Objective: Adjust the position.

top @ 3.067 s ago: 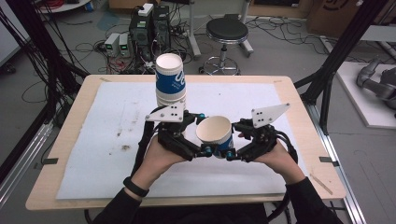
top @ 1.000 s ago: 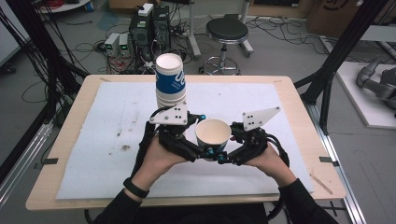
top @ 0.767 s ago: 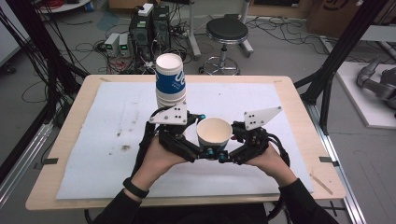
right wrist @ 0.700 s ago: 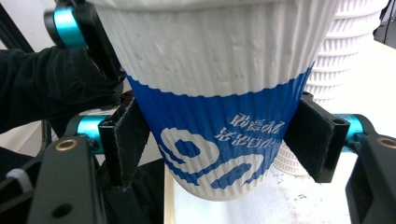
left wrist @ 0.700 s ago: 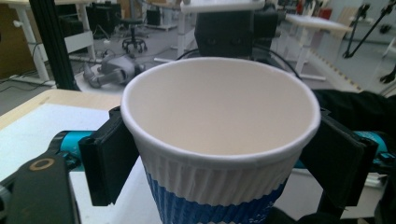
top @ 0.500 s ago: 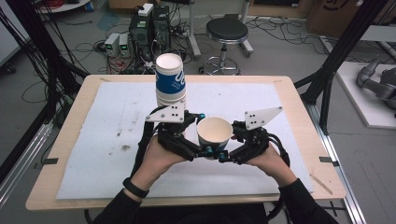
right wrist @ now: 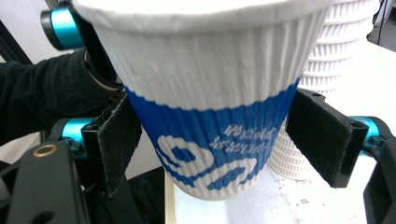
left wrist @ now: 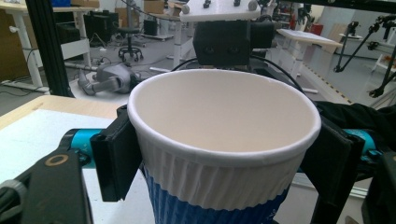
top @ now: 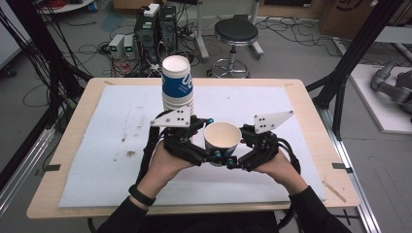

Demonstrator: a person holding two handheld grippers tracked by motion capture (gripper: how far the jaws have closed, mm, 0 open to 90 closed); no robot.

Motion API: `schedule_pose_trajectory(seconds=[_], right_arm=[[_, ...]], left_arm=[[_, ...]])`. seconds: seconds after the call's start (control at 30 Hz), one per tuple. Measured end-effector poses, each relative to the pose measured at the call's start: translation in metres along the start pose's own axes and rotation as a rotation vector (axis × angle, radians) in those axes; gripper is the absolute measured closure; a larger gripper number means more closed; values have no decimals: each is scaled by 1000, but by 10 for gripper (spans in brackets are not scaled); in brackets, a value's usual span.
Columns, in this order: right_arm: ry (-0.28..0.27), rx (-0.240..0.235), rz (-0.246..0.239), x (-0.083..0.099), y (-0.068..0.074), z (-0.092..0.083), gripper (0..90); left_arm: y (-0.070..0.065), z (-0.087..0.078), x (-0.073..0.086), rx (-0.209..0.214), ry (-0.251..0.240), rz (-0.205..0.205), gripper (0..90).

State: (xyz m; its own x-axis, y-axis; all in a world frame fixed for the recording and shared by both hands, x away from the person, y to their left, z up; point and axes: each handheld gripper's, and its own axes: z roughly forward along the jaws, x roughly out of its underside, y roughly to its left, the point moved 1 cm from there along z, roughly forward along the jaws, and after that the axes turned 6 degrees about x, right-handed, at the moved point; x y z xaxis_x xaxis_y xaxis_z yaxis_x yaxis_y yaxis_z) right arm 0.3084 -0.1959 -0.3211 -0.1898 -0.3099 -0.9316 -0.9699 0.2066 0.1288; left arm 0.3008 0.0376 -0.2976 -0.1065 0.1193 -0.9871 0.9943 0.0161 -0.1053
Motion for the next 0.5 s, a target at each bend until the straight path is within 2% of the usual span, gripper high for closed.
schedule_pose_trajectory(seconds=[0.2, 0.37, 0.4, 0.5], right_arm=[[-3, -23, 31, 0, 0, 3, 191], [-9, -29, 37, -1, 0, 4, 202], [-8, -44, 36, -1, 1, 3, 245], [-10, -36, 28, -1, 1, 3, 252]], left_arm=[[-1, 2, 1, 5, -3, 0, 223], [-1, 2, 2, 2, -6, 2, 223], [0, 2, 2, 3, -9, -2, 227], [0, 2, 2, 4, -11, -8, 224]])
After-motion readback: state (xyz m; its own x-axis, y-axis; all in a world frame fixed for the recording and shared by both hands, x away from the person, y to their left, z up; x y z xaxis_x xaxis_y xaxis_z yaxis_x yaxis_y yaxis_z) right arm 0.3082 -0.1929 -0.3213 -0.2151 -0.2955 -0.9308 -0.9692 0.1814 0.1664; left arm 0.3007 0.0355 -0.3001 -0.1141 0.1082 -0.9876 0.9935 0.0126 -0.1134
